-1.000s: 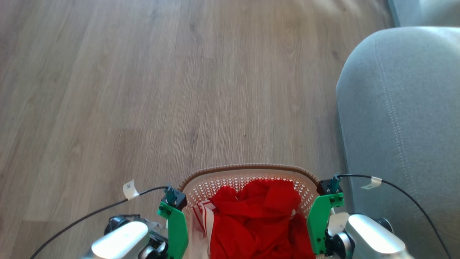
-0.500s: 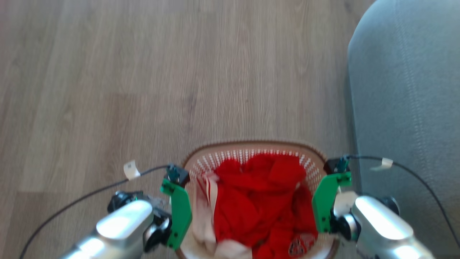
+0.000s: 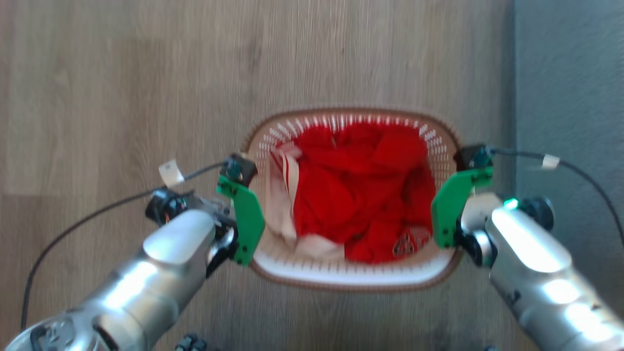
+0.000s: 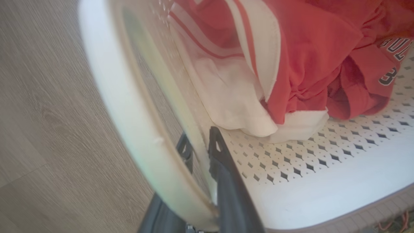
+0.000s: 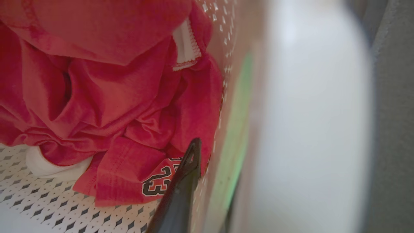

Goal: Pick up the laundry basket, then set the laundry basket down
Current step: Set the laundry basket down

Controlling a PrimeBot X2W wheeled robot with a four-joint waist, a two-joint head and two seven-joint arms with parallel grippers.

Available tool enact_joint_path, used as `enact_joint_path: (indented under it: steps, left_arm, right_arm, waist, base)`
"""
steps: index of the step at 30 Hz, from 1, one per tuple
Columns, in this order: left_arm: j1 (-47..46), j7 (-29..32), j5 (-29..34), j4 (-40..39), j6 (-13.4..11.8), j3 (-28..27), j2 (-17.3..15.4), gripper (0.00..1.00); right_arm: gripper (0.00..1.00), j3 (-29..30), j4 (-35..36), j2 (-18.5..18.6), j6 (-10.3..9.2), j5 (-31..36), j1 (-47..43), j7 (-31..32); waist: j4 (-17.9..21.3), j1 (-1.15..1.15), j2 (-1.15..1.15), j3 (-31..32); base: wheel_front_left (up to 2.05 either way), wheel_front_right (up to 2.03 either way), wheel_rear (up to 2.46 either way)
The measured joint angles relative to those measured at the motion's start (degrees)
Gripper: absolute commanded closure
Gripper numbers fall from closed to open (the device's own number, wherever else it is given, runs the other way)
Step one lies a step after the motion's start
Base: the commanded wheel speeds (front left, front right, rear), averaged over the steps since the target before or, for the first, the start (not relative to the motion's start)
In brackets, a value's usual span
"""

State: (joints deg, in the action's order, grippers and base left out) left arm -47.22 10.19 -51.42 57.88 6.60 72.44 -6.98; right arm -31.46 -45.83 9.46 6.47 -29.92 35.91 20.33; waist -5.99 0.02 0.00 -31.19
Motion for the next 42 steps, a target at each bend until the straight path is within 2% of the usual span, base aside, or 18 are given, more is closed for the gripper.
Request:
enact_joint_path:
  steps: [5, 9, 18, 42]
  left_arm:
    - [-4.3, -1.8, 0.5, 2.5, 0.0, -0.1, 1.6, 1.0]
    - [-6.2, -3.4, 0.6, 3.8, 0.0, -0.1, 2.5, 1.0]
    - [-8.3, -3.8, 1.3, 5.3, 0.0, 0.1, 2.8, 1.0]
    - [-8.7, -2.2, 3.0, 3.4, -0.1, 0.0, 2.8, 1.0]
  right_arm:
    - [1.0, 1.2, -1.8, 0.0, 0.0, 0.3, 3.8, -3.1]
    - [1.0, 1.4, -4.1, -0.3, 0.02, 3.3, 6.2, -6.2]
    - [1.0, 1.3, -9.4, -2.2, 0.11, 4.6, 9.9, -9.9]
    - [1.0, -0.1, -18.7, -3.4, 0.13, 4.7, 14.6, -15.4]
  waist:
    - [-0.1, 0.0, 0.0, -5.8]
    - [-0.1, 0.0, 0.0, -10.0]
    - [0.1, -0.01, 0.0, -16.4]
    - [-0.1, -0.02, 0.0, -19.9]
  base:
    - [0.0, 0.0, 0.0]
    - [0.0, 0.0, 0.0]
    - [0.0, 0.0, 0.0]
    - [0.0, 0.0, 0.0]
